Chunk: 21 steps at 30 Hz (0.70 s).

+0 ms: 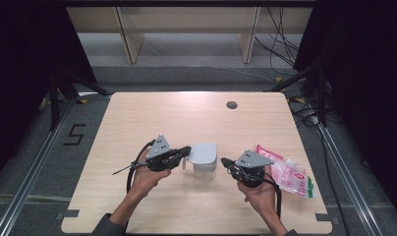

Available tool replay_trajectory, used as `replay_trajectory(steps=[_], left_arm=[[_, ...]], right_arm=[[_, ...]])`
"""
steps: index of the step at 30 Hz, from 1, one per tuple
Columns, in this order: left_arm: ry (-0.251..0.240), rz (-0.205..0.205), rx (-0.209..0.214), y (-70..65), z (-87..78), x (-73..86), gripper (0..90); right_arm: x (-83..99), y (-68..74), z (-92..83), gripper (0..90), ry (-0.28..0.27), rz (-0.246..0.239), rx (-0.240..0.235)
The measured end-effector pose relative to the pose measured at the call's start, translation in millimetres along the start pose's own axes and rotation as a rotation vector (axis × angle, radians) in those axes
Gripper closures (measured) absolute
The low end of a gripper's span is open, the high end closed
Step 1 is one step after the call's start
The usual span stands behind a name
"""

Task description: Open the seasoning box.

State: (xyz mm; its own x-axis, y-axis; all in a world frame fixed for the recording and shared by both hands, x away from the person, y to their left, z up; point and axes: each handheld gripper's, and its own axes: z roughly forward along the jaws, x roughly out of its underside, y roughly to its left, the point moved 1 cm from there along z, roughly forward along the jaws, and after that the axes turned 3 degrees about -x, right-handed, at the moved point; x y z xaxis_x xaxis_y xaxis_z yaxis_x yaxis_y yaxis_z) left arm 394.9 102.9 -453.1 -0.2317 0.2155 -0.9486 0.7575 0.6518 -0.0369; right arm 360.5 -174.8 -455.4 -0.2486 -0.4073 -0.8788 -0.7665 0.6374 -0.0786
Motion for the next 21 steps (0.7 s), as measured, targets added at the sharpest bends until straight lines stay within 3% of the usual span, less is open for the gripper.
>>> replay_trajectory(steps=[4,21], left_arm=[[0.001,-0.001,-0.002,-0.3,-0.1,0.1,87.9],[0.001,-0.013,0.0,1.2,-1.2,1.5,87.4]], right_arm=[[-0.7,0.4,2.1,90.0,0.011,0.009,-0.013],[-12.8,3.4,9.8,90.0,0.006,-0.036,-0.015]])
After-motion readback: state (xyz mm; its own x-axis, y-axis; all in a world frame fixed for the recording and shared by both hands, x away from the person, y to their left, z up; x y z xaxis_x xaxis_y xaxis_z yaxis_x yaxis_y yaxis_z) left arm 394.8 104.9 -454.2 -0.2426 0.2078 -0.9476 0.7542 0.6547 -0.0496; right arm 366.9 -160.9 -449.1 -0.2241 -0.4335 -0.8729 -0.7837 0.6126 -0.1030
